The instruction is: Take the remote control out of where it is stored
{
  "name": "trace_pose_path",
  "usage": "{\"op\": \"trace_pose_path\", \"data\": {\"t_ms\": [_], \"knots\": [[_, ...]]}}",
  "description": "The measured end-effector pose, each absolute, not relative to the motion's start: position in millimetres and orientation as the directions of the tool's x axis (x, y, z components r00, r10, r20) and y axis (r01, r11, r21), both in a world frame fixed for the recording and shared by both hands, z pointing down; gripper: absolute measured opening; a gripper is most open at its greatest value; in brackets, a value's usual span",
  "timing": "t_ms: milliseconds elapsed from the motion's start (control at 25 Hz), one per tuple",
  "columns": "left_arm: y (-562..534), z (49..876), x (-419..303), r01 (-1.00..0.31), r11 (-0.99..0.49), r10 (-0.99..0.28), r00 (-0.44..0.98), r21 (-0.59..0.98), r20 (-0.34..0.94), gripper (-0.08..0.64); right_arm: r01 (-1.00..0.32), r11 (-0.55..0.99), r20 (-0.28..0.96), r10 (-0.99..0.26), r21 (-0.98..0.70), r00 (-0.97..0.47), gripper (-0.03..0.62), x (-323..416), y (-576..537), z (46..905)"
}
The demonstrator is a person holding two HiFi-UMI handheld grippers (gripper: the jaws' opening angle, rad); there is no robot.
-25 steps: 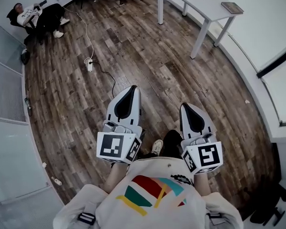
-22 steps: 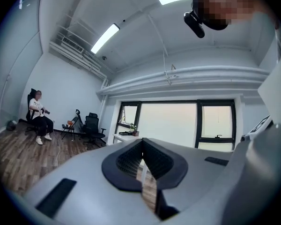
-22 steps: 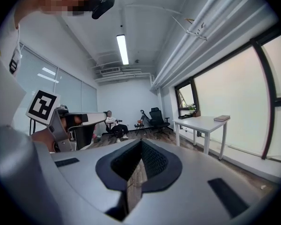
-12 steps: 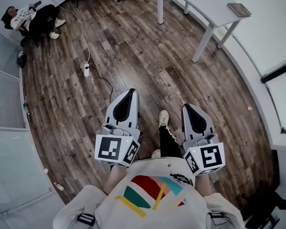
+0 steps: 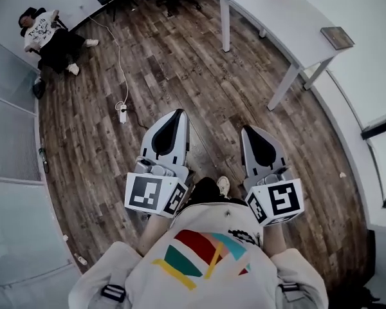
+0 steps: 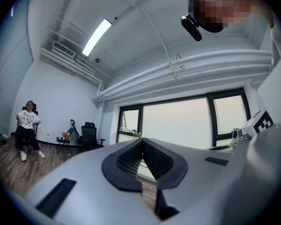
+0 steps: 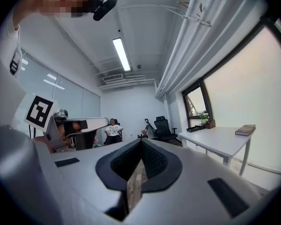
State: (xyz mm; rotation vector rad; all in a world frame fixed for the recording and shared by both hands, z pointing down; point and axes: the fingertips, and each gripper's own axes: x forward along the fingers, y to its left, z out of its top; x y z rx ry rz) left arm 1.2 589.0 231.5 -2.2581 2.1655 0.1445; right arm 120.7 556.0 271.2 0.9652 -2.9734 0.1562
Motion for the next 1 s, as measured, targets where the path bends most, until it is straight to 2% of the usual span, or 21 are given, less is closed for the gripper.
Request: {"op": "trace_pose_path", "data": {"t_ms": [160,280,520,840,1000], "knots": [[564,219,-2,-0.997,-0.065,-0.994,0.062,0.031,-0.086,0.009,-0.592,0.804,0.054,-0.59,-0.047,-0.805,0.003,115,538,270],[538,219,-11,-0.996,-0.079,-0.992,0.075,0.038,-0.099,0.009,-0.596,0.8,0.033,-0.595,-0.073,-0.803,0.003,112,519,269],[456,218,-22,-0.988,-0.15,-0.982,0.143,0.044,-0.127,0.009,-0.676,0.728,0.043,-0.676,-0.114,-0.736,0.002,112,443,278],[324,213,-82,-0.979,-0.202,-0.966,0.197,0.013,-0.166,0.009,-0.72,0.687,0.023,-0.722,-0.101,-0.692,0.002,52,306,278],[241,210,-124,-0.98,-0.195,-0.973,0.19,0.028,-0.131,0.009,-0.717,0.689,0.004,-0.72,-0.107,-0.694,0.002,9,237,258]]}}
